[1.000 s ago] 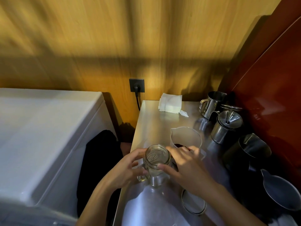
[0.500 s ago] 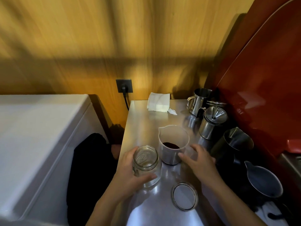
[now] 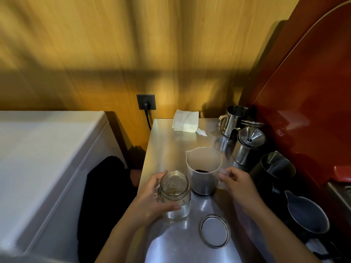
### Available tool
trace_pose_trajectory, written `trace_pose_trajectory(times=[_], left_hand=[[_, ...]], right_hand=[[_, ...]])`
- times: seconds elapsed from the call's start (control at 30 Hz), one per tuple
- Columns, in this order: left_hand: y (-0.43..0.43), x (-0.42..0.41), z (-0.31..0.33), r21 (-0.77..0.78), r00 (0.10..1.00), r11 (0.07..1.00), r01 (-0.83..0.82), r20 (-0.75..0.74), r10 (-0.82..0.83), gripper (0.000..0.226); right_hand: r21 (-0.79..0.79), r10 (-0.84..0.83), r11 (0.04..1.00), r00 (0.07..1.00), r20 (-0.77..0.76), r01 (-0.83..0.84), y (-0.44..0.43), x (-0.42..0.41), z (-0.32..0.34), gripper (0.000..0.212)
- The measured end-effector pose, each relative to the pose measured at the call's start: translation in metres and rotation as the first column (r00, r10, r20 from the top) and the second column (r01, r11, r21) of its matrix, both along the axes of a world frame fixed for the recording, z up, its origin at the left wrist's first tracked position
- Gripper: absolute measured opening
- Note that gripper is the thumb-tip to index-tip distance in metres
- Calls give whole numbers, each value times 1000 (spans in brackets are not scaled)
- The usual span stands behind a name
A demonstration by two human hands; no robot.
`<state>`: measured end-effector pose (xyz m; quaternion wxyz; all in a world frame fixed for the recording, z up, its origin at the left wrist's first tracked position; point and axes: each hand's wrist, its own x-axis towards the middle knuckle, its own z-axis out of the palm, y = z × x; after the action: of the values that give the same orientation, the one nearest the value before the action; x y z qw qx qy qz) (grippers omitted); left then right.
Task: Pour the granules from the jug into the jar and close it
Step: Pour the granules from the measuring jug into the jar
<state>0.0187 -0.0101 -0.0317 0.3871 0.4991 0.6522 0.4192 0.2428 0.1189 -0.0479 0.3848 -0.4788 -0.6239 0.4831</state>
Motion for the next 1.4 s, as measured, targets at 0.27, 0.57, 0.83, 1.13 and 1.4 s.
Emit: trace_pose_trajectory(times=[0.27, 0.57, 0.83, 1.13, 1.4], left_hand=[[-2, -2, -13, -1, 998, 1000, 0, 67, 0, 78], [-2, 4, -22, 31, 995, 997, -66, 72, 64, 82], [-7, 13, -30, 66, 982, 987, -150, 128, 141, 79], [-8, 19, -34, 49, 974, 983, -178, 147, 170, 80], [-11, 26, -25, 46, 971, 979, -197, 151, 188, 78]], right_hand=[[-90, 9, 995, 972, -235, -31, 2, -7, 14, 16], [-3, 47, 999, 929, -366, -52, 13, -7, 52, 23], [292, 216, 944, 959, -186, -156, 15, -10, 99, 19], [511, 221, 816, 963, 156, -270, 7, -28, 132, 15], [603, 243, 670, 895, 373, -433, -3, -49, 152, 6]])
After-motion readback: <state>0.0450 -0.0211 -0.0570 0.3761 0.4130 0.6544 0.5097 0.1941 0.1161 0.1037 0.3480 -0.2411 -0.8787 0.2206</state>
